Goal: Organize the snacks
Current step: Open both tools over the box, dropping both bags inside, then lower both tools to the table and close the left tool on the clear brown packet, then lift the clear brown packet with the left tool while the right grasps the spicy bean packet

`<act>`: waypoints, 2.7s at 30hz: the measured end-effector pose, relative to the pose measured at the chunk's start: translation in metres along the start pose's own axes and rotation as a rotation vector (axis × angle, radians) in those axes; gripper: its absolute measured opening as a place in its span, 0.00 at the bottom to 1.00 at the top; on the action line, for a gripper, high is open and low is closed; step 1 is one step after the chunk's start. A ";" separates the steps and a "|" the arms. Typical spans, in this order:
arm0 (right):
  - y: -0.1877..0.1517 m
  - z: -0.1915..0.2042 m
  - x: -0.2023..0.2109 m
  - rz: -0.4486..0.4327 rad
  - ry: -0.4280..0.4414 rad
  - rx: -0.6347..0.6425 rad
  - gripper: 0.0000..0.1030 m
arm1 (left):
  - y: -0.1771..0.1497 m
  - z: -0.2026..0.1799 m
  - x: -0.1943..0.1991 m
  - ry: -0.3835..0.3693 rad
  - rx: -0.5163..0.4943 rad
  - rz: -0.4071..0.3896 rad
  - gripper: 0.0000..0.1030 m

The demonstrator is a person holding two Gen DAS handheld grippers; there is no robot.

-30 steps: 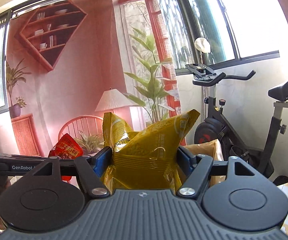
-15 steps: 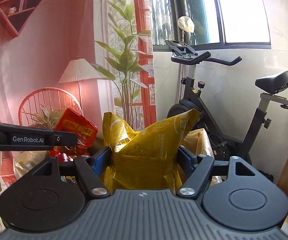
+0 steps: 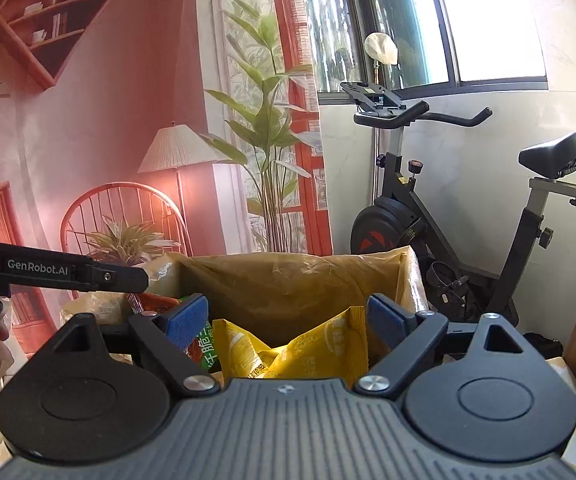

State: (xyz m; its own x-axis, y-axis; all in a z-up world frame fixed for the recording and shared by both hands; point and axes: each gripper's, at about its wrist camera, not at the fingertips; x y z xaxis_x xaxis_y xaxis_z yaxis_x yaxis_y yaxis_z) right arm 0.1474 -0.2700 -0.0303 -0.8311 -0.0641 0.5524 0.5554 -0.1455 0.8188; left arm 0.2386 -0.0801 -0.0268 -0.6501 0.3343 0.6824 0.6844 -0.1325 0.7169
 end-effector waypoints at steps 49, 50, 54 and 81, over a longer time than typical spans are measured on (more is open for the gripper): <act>-0.166 -0.013 0.014 0.240 0.032 -0.269 0.56 | -0.166 0.021 -0.104 0.023 -0.090 0.437 0.59; -0.166 -0.014 0.013 0.241 0.032 -0.271 0.56 | -0.167 0.022 -0.104 0.031 -0.096 0.439 0.59; -0.167 -0.014 0.012 0.253 0.034 -0.276 0.56 | -0.168 0.020 -0.102 0.019 -0.105 0.447 0.41; -0.151 0.081 -0.049 0.476 0.270 -0.355 0.56 | -0.089 0.126 0.072 0.239 -0.115 0.234 0.39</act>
State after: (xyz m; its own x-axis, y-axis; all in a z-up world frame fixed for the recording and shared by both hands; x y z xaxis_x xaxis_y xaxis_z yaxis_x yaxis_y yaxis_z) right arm 0.1071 -0.1645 -0.1682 -0.4996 -0.4415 0.7453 0.8603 -0.3538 0.3671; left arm 0.1726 0.0733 -0.0600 -0.5480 0.0559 0.8346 0.7915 -0.2883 0.5390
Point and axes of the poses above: each gripper's, at about its wrist camera, not at the fingertips, and x roughly against the way its jaws point, z to its left, y to its top, and after that the axes turned 14 degrees about z, right-handed
